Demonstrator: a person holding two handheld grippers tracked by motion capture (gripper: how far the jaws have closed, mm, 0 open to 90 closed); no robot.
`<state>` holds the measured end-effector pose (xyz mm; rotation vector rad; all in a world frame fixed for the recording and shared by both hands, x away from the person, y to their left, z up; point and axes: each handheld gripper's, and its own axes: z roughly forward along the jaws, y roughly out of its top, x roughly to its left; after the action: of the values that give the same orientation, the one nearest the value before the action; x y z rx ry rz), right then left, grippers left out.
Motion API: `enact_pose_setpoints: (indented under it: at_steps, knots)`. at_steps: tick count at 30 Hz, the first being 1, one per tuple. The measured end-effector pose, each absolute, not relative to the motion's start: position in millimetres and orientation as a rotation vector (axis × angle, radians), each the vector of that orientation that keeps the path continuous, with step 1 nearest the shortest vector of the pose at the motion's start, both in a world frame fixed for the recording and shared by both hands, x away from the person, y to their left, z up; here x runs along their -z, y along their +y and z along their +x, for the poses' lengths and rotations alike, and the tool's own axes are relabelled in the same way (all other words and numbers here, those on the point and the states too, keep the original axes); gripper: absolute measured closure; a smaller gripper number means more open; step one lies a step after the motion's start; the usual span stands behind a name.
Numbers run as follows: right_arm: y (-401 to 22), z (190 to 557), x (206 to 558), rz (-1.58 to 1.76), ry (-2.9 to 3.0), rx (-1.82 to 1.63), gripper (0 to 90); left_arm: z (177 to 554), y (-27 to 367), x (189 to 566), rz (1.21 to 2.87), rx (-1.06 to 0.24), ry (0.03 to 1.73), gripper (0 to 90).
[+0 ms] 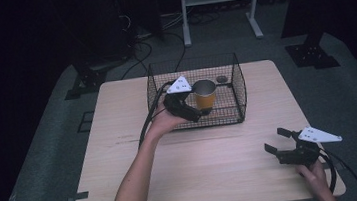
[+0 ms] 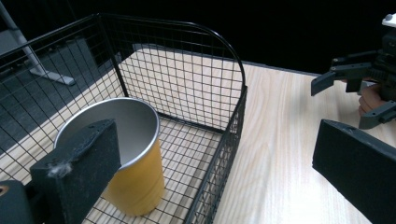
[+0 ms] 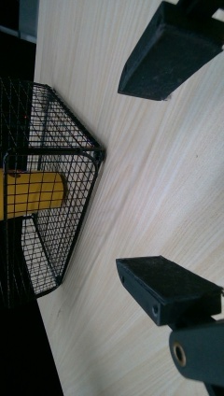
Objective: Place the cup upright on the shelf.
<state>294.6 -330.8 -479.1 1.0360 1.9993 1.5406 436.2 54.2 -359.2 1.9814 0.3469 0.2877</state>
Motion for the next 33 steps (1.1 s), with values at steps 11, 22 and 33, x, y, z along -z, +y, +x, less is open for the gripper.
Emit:
enact_pose_setpoints:
  at_steps: [11,22,33]
  knots:
    - [-331,295,479,1.034,1.999,-1.537,12.8,415,65,364,1.948,-0.310,0.354,0.4]
    - [-331,295,479,1.035,1.997,-1.536,12.8,395,78,372,1.917,-0.322,0.380,0.4]
    - [-330,295,479,1.039,1.997,-1.534,12.8,376,89,380,1.910,-0.323,0.389,0.4]
